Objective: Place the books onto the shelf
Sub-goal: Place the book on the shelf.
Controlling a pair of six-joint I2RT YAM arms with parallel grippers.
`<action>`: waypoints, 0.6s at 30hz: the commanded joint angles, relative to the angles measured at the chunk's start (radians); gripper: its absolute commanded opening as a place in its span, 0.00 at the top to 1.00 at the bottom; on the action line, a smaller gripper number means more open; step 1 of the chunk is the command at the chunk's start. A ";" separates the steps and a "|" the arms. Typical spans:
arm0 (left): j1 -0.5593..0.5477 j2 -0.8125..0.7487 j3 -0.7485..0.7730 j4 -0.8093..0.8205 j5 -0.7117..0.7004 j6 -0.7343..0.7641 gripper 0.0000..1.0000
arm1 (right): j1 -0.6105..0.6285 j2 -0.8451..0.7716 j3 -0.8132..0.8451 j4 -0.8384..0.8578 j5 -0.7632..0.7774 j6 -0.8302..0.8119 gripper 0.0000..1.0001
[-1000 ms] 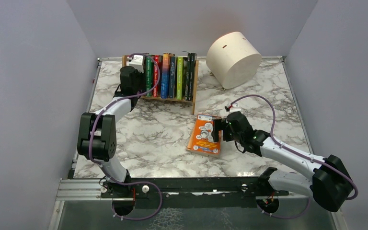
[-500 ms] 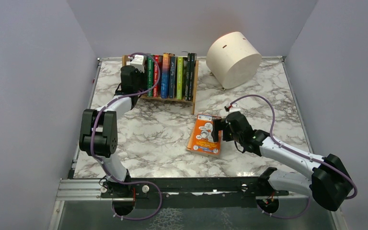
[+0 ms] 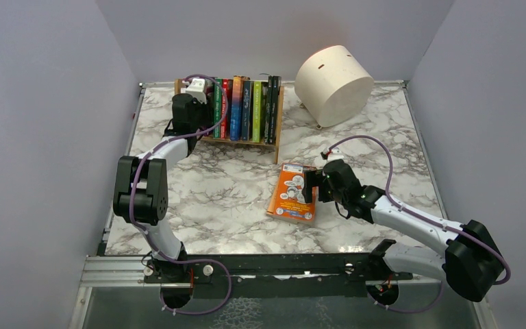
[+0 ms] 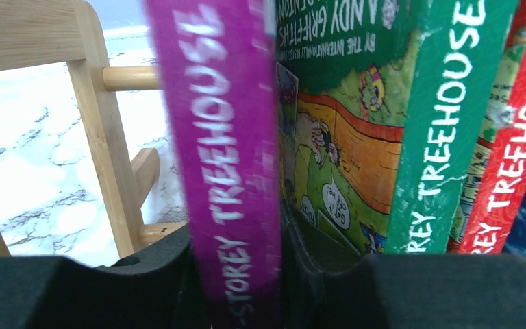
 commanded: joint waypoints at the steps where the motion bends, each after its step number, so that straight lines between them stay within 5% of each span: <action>1: -0.006 -0.029 0.017 0.071 0.044 -0.031 0.70 | 0.005 -0.011 0.022 0.021 -0.014 0.003 0.03; 7: -0.007 -0.065 -0.001 0.071 0.003 -0.039 0.56 | 0.005 -0.023 0.024 0.013 -0.014 0.002 0.03; 18: -0.006 -0.191 -0.061 0.071 -0.158 -0.055 0.54 | 0.004 -0.045 0.023 -0.003 -0.014 0.011 0.03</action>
